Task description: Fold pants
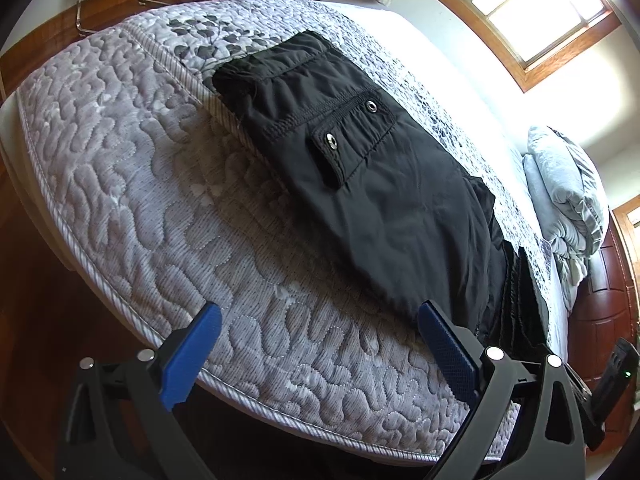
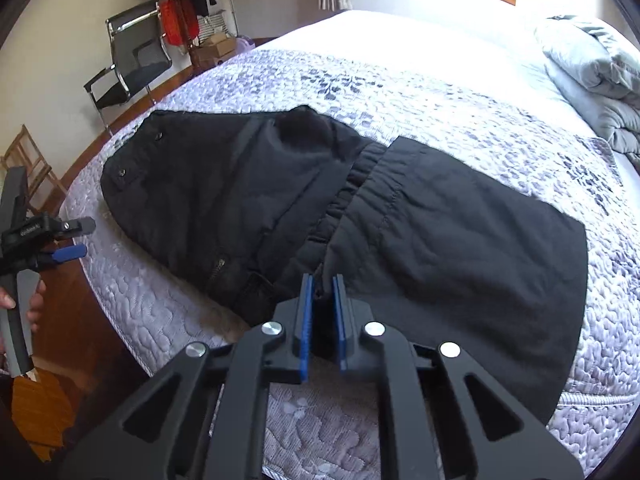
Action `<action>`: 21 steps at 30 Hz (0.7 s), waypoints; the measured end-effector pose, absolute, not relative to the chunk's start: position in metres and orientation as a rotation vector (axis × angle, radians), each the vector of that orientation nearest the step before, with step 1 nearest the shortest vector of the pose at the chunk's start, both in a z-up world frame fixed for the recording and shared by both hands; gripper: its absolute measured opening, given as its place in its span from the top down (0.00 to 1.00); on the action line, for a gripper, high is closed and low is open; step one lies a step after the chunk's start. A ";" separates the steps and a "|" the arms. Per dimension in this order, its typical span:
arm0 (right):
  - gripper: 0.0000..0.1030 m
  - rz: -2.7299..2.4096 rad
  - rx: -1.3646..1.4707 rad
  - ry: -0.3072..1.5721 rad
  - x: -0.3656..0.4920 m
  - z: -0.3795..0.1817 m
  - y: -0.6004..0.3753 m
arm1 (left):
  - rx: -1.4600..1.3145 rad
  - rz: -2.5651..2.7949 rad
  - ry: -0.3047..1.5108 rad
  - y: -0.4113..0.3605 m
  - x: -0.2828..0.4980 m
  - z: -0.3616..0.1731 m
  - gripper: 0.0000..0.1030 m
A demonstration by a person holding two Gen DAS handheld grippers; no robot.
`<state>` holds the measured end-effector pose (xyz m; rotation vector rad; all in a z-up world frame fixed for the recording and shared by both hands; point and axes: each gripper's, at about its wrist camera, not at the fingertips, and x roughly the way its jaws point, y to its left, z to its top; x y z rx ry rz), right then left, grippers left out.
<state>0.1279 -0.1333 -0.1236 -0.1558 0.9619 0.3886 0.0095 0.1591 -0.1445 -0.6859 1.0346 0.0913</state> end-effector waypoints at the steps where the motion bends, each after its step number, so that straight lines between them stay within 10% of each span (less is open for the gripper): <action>1: 0.91 0.386 -0.163 0.972 0.128 -0.129 -0.131 | -0.682 0.090 1.037 0.158 0.010 -0.145 0.04; 21: 0.74 0.427 -0.017 1.002 0.122 -0.132 -0.156 | -0.696 0.093 1.037 0.156 0.012 -0.142 0.04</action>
